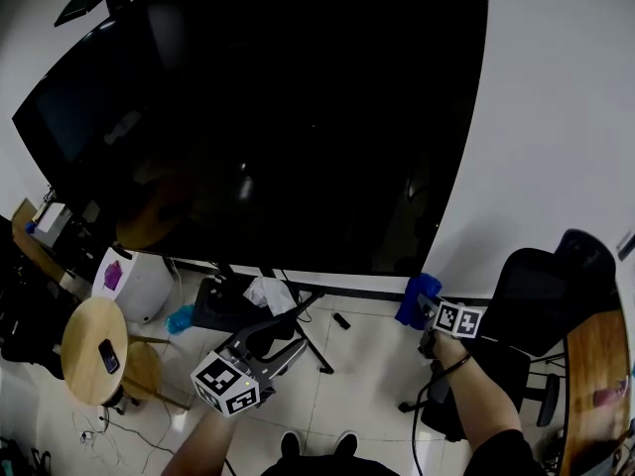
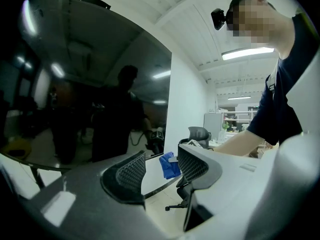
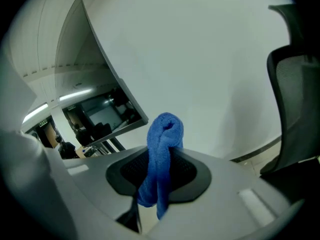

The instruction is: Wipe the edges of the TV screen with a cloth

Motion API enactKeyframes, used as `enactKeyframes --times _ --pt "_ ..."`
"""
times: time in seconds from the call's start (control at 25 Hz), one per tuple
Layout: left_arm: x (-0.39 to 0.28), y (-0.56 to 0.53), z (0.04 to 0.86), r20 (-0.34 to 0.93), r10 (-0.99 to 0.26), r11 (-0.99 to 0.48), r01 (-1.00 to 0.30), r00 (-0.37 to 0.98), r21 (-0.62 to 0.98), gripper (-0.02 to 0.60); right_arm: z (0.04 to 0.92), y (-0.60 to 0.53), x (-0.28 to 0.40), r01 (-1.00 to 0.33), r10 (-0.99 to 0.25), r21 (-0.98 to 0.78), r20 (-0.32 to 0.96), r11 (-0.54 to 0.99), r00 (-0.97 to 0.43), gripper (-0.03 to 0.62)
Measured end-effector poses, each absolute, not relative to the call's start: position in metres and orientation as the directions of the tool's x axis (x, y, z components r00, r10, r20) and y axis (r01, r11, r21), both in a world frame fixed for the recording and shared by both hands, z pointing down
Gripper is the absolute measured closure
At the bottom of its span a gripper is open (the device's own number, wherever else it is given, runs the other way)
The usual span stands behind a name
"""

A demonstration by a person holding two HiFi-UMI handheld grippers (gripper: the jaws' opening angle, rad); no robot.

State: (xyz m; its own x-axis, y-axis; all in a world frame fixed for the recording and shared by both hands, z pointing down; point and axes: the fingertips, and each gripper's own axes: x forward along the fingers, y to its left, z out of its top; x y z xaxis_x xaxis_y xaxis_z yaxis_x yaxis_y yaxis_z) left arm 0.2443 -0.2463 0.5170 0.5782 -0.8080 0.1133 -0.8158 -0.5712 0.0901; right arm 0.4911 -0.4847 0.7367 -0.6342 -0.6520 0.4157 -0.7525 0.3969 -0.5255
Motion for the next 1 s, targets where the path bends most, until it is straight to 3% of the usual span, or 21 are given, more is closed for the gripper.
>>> enactKeyframes --times 0.44,1.0 --pt "0.219 -0.235 0.526 0.131 -0.837 -0.517 -0.847 0.531 0.127 0.39 0.724 -0.493 0.439 -0.587 -0.641 -0.733 0.273 0.344 -0.717 0.488" --pt "0.096 -0.2 0.533 0.113 -0.862 -0.475 -0.865 0.495 0.163 0.39 0.721 -0.476 0.335 -0.593 -0.643 -0.742 0.293 0.314 -0.707 0.488"
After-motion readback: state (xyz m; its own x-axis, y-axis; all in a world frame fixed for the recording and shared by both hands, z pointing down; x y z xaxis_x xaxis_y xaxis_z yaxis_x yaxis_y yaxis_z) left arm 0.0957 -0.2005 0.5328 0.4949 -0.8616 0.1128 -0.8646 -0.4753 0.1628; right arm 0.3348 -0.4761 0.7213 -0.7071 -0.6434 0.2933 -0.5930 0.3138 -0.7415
